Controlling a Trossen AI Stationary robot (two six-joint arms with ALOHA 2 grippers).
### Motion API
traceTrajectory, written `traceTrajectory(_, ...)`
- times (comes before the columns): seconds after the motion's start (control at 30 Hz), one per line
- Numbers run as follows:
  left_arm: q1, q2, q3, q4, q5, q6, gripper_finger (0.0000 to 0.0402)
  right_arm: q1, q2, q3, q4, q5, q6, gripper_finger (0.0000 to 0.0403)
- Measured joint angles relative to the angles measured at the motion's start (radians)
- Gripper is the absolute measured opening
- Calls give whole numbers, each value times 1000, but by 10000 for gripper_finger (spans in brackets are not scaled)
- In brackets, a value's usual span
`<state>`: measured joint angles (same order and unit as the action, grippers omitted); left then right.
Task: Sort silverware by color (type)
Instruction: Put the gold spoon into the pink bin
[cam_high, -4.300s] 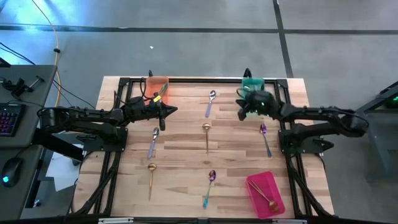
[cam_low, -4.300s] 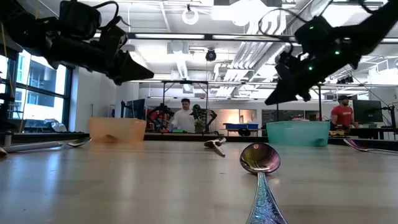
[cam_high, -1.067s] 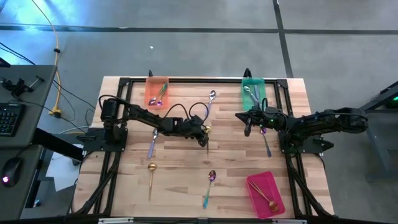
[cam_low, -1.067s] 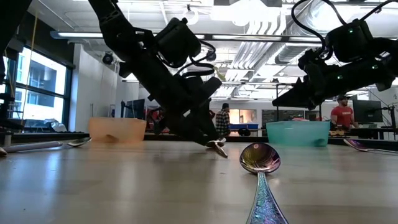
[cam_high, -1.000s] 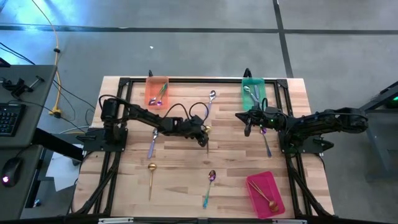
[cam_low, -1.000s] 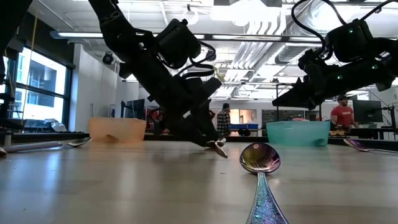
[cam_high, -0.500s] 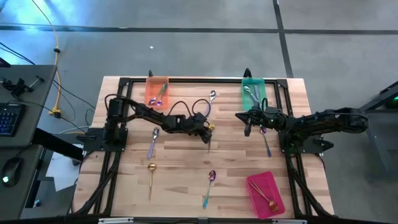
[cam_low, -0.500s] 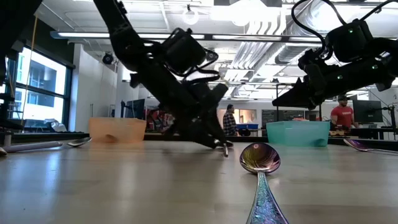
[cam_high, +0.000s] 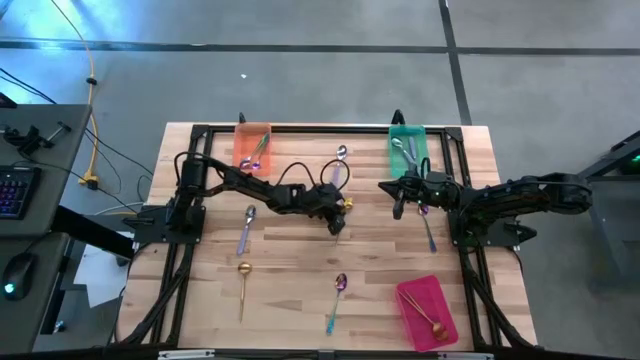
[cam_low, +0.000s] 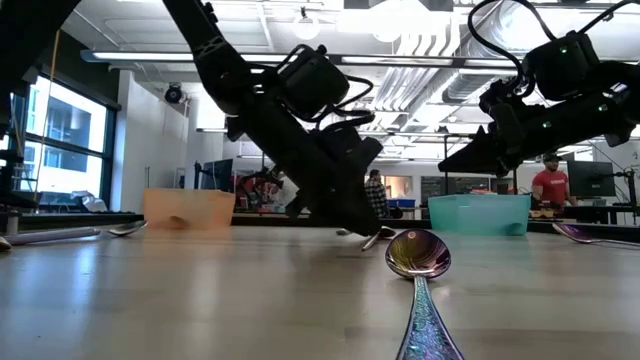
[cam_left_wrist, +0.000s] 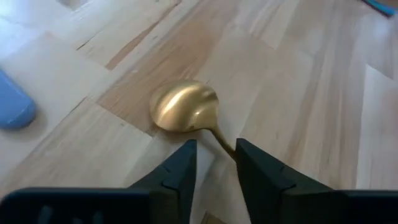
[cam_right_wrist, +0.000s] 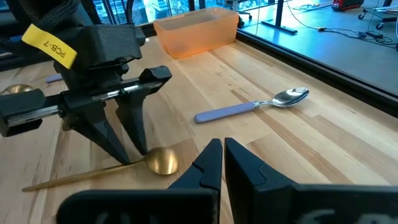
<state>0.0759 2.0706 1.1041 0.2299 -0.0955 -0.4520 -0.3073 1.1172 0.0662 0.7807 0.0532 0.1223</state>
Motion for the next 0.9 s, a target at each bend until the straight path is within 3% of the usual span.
traceTrajectory(0.27,2,-2,0,-3,119,82,9,0,0,0,0,0,0,2)
traceTrajectory(0.5,2,-27,-2,-47,136,93,1,0,0,0,-1,0,0,2)
traceTrajectory(0.7,-17,-27,-2,-48,82,-44,40,0,0,0,-7,0,0,2)
traceTrajectory(0.9,-69,-27,-2,-52,-60,-68,97,0,0,0,-7,0,-11,2)
